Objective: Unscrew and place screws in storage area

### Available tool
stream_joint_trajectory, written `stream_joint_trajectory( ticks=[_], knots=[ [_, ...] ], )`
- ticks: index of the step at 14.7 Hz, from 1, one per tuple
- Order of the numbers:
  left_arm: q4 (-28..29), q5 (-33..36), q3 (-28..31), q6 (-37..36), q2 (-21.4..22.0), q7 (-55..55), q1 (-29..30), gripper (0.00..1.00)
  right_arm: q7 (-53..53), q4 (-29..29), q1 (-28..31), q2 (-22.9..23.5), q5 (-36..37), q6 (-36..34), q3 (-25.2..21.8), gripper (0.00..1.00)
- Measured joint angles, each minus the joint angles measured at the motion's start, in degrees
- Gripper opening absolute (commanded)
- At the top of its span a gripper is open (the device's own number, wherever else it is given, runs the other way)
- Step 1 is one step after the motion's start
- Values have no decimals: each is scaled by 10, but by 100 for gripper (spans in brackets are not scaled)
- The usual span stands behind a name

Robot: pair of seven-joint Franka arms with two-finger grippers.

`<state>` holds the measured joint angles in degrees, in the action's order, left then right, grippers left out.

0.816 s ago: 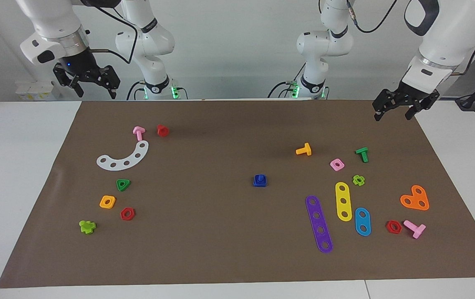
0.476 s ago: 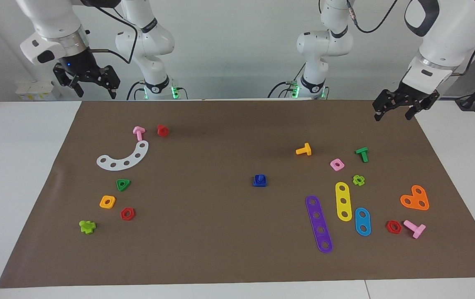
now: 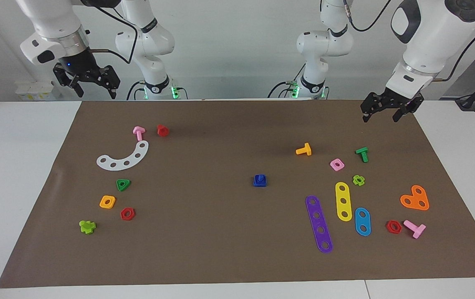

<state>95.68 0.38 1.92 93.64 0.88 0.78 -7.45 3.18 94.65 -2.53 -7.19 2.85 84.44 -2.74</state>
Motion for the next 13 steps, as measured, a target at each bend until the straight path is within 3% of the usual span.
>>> stream_joint_trajectory(
  ticks=[5,9,13],
  knots=[
    [34,-12,-6,47,-7,-99,-81,100,0,0,0,0,0,0,0,100],
    [44,-15,-9,165,-74,-236,-166,99,0,0,0,0,0,0,0,100],
    [45,-28,-9,265,-137,-289,-213,95,0,0,0,0,0,0,0,100]
  ],
)
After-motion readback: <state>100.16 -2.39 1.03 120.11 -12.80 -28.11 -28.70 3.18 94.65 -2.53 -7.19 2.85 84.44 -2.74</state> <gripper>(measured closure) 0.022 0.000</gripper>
